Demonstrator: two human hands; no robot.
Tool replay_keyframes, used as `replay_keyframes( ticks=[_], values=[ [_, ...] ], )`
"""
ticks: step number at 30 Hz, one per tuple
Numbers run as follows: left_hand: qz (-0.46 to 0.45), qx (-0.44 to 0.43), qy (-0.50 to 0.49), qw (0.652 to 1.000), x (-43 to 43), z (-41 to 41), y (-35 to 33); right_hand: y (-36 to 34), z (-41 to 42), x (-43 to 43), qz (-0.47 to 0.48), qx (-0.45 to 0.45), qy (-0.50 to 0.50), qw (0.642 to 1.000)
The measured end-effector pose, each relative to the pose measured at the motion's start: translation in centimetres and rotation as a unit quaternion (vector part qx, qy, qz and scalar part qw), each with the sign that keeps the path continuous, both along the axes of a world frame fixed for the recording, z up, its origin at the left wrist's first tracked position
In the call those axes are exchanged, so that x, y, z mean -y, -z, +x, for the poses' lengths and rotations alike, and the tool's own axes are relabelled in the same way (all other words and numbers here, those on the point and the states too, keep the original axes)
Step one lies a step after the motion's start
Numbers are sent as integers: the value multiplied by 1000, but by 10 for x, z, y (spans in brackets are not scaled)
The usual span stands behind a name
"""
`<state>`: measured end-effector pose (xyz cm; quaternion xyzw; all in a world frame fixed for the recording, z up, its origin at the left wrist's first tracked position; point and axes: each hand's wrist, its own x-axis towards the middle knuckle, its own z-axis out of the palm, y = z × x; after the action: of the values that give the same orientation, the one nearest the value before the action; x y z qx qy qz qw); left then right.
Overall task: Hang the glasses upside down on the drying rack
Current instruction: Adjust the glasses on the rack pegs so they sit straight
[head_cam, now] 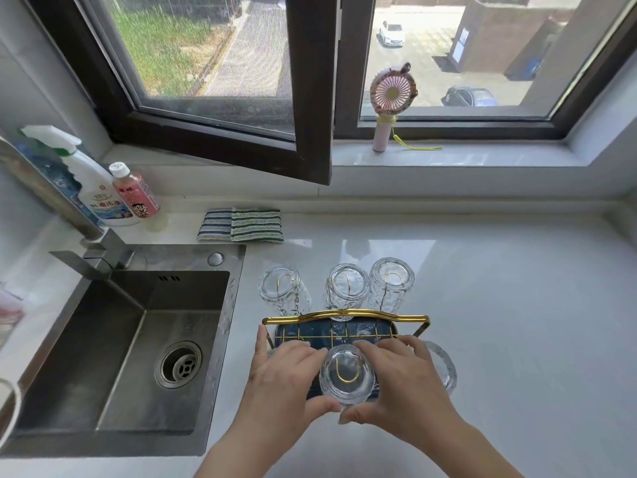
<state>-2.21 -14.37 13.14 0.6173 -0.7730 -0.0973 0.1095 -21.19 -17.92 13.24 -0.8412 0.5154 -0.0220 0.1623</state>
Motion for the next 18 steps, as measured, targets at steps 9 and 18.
replay_keyframes(
  ticks=[9,18],
  values=[
    [20,-12,6,1000,3,1,-4,1,0,3,-35,22,0,999],
    [42,-38,2,998,1,2,0,3,-1,2,-20,12,-5,1000]
  ],
)
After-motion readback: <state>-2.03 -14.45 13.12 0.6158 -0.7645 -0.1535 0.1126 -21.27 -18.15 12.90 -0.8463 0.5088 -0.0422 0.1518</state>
